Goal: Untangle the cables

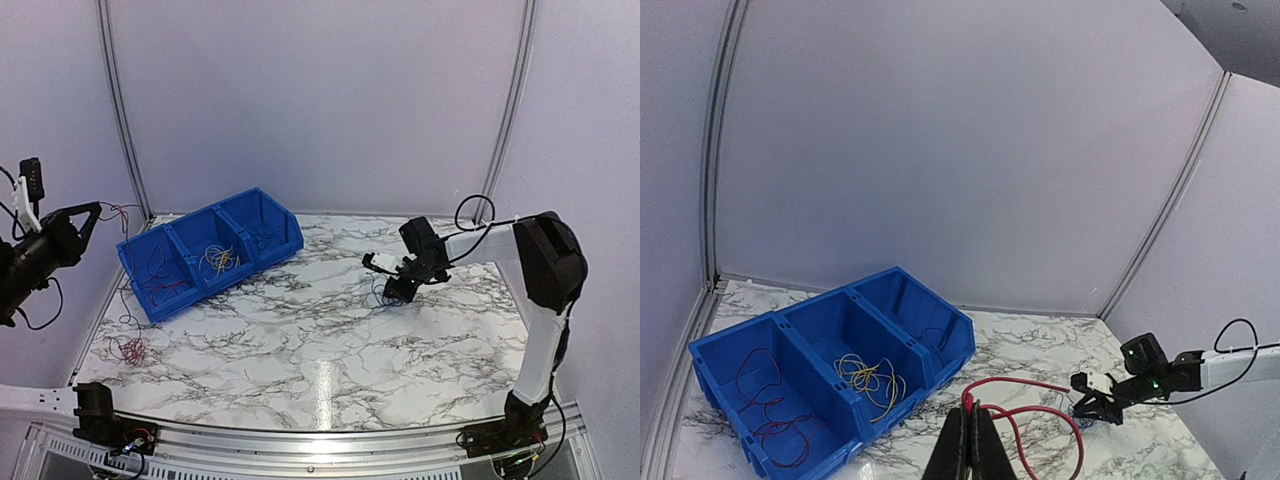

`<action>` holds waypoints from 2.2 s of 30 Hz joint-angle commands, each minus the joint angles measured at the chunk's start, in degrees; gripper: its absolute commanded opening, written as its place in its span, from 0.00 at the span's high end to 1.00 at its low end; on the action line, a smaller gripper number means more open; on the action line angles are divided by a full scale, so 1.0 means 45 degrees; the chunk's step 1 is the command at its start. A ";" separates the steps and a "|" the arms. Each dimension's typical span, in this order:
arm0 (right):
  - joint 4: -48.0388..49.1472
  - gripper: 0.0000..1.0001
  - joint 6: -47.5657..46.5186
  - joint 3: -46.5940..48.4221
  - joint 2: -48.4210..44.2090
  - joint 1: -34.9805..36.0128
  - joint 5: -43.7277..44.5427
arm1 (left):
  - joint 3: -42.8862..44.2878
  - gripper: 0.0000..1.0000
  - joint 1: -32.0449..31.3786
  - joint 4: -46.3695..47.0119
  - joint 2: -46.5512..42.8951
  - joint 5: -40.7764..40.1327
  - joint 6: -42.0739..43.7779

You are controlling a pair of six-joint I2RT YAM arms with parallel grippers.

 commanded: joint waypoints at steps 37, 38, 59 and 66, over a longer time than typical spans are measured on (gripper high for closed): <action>0.0927 0.21 0.4129 0.5705 0.1058 0.6755 -0.5422 | 0.3814 1.00 -0.0030 0.3004 0.5584 0.4057 0.1367; 0.1429 0.21 0.4439 0.5577 0.1335 0.6801 -0.5641 | 0.3733 1.00 -0.0030 0.3064 0.5456 0.4013 0.1275; 0.3503 0.81 0.6915 0.5084 0.5454 0.7560 -0.5764 | 0.7420 1.00 -0.0030 0.2166 0.4687 0.3929 0.1359; 0.3497 0.81 0.7078 0.4123 0.5144 0.7021 -0.5171 | 1.1453 1.00 -0.0030 0.1955 0.6484 0.3898 0.2494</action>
